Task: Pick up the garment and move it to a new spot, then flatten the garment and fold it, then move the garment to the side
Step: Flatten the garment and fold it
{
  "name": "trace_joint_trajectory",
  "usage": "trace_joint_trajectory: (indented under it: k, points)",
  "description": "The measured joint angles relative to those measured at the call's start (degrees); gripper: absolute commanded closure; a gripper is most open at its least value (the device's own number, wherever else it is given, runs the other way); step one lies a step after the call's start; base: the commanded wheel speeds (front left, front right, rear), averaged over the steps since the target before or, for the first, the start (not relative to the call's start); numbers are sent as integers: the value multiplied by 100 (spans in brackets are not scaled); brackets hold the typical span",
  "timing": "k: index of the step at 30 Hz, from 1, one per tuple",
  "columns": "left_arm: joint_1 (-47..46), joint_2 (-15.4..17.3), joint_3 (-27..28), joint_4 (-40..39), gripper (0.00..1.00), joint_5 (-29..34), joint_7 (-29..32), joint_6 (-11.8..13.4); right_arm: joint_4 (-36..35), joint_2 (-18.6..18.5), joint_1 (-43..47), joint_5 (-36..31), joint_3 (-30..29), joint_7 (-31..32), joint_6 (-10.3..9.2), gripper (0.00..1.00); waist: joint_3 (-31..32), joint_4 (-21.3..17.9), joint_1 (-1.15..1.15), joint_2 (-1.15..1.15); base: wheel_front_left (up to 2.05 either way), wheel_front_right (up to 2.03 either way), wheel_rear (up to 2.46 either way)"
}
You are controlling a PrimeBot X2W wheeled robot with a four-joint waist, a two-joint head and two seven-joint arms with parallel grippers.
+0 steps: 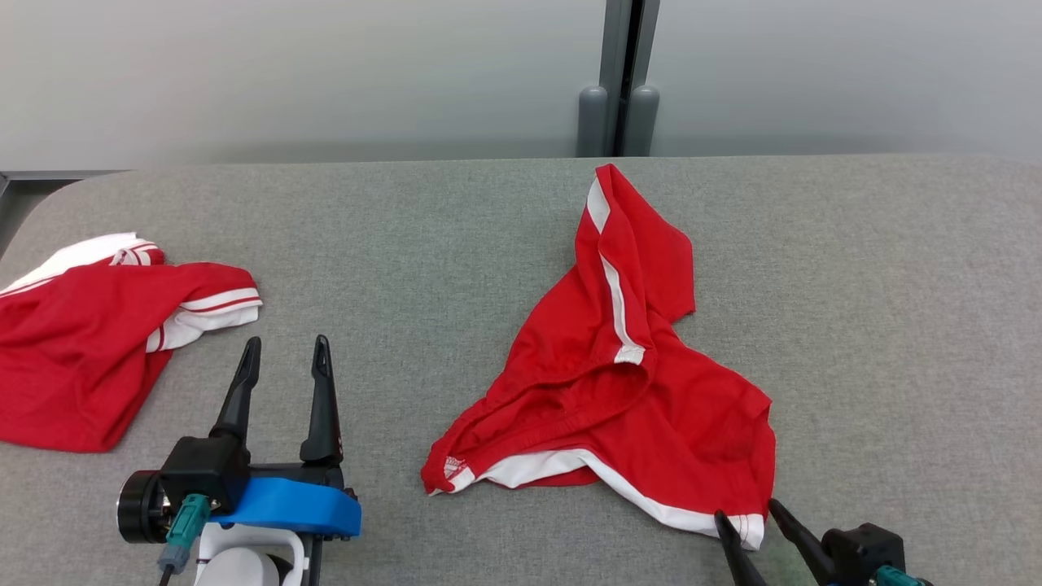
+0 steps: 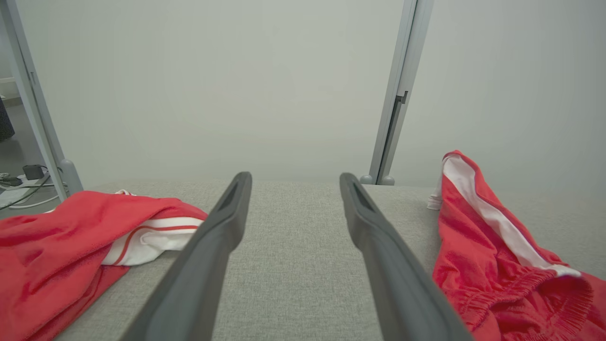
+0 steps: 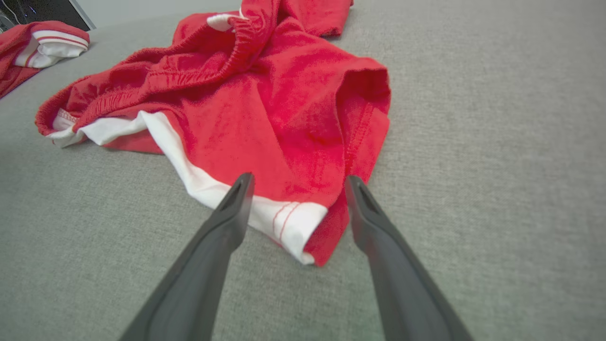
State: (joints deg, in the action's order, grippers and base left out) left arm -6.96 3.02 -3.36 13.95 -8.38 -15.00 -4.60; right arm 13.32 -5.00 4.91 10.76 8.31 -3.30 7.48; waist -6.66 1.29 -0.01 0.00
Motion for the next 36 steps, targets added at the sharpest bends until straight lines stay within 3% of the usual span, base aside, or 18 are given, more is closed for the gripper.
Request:
trace_joint_trajectory:
  k: [7,8,9,17,23,25,26,36]
  points:
    - [-13,-2,-1,0,0,30,0,0,688,56,-201,3,131,-57,0,0,-66,56,0,0,0,0,0]
    - [-20,-2,-1,2,0,30,0,0,747,63,-261,49,156,-99,0,73,-72,65,0,0,0,0,0]
    - [-22,-2,3,4,0,30,0,0,801,67,-320,90,178,-138,0,100,-76,71,0,0,0,0,0]
    - [-28,-5,31,0,0,32,0,2,964,-186,-819,165,-498,-477,1,100,-74,57,1,0,0,0,0]
    - [-30,-5,-5,7,0,30,0,1,1055,-390,-847,207,-1087,-376,1,100,-45,79,1,0,0,0,0]
    - [-30,-5,-21,9,0,27,0,1,1124,-383,-797,209,-1068,-289,1,36,-47,74,1,0,0,0,0]
    - [-30,-7,-31,9,0,21,0,1,1120,-372,-797,210,-1071,-294,1,0,-49,72,1,0,0,0,0]
    - [-28,-8,-22,19,0,7,0,1,430,-131,-902,129,-1248,-876,0,0,3,11,1,0,0,0,0]
